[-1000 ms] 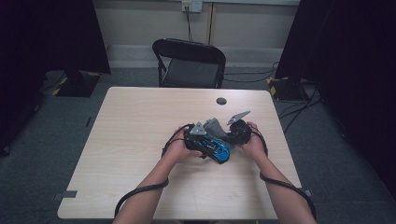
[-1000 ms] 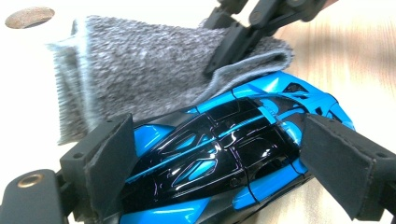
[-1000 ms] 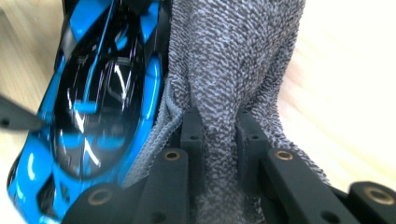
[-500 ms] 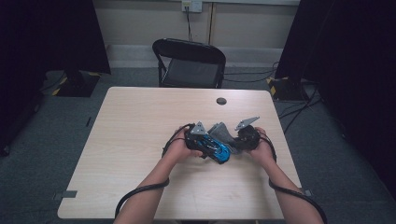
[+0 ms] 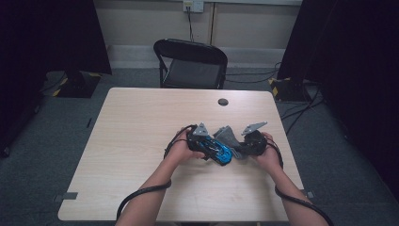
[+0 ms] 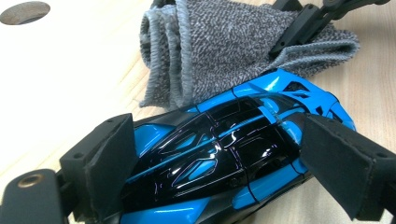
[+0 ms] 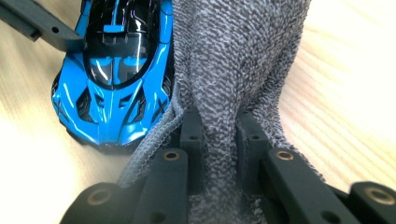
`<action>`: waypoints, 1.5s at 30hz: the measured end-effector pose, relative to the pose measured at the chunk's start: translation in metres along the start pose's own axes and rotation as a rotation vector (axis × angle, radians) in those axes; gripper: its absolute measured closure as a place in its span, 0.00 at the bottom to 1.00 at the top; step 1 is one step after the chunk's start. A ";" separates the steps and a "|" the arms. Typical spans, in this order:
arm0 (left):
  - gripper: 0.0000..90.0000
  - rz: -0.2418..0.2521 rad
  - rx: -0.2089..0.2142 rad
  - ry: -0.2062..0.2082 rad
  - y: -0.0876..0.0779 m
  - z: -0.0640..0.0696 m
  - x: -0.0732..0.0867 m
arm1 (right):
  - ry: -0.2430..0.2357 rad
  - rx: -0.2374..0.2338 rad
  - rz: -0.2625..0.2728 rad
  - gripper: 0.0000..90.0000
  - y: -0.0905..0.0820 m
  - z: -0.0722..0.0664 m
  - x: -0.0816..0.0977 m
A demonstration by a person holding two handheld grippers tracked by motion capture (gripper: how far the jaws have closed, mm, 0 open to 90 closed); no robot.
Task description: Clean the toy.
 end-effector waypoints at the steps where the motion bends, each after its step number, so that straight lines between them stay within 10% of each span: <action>1: 0.12 -0.003 0.002 -0.001 0.000 0.000 0.000 | 0.001 0.004 0.001 0.85 -0.001 0.000 0.001; 45: 0.12 -0.015 -0.002 0.008 0.000 0.001 -0.002 | 0.064 -0.012 0.040 0.84 -0.038 -0.012 0.052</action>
Point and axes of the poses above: each handheld gripper's, and its own axes: y roughly forward along the jaws, x roughly out of its underside, z roughly to its right, the point moved 7 cm from there along y, roughly forward along the jaws, and after that the axes turned 3 degrees about -z, right-handed, at the moved point
